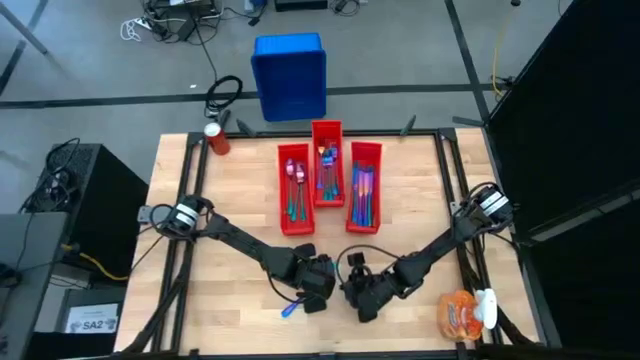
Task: Sort silverware
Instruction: Put the iridescent knife into the right orange bin
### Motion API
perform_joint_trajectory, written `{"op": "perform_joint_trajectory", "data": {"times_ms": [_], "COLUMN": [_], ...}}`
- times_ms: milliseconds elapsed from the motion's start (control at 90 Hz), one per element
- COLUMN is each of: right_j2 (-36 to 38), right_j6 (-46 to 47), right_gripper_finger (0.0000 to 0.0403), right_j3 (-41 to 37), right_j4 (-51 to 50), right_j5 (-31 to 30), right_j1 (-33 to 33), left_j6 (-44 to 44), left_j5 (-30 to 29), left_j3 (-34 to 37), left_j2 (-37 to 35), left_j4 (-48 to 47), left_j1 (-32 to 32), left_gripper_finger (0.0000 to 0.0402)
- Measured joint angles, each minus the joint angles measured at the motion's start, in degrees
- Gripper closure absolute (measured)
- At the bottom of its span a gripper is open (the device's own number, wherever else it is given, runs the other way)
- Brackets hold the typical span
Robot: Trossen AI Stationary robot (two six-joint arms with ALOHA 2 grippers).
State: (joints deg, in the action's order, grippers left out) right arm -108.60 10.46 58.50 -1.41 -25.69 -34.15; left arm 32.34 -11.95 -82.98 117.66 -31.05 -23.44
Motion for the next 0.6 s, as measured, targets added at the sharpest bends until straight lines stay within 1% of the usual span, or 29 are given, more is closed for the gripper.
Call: {"op": "perform_joint_trajectory", "data": {"times_ms": [133, 311, 400, 456, 600], "right_j2": [0.0, -0.4, -1.8, -3.7, -7.9], "right_j6": [0.0, 0.0, 0.0, -0.1, -0.4], "right_gripper_finger": [0.0403, 0.0403, 0.0403, 0.0403, 0.0403], "right_j3": [0.0, 0.0, 0.0, 0.2, 0.4], "right_j4": [0.0, 0.4, 1.7, 4.1, 8.4], "right_j5": [0.4, 1.1, 2.9, 5.5, 6.9], "right_j1": [0.8, 2.6, 3.6, 4.3, 5.4], "left_j6": [0.9, 2.7, 3.6, 4.3, 6.8], "left_j5": [-0.9, -6.9, -6.9, -6.8, -5.3], "left_j3": [0.0, 0.0, 0.4, 1.1, 3.1], "left_j2": [0.0, -0.1, -0.1, 0.1, 0.5], "left_j4": [-0.1, -2.5, -2.5, -2.6, -1.5], "left_j1": [0.1, 0.2, 0.3, 0.5, 0.6], "left_gripper_finger": [0.0241, 0.0241, 0.0241, 0.0241, 0.0241]}}
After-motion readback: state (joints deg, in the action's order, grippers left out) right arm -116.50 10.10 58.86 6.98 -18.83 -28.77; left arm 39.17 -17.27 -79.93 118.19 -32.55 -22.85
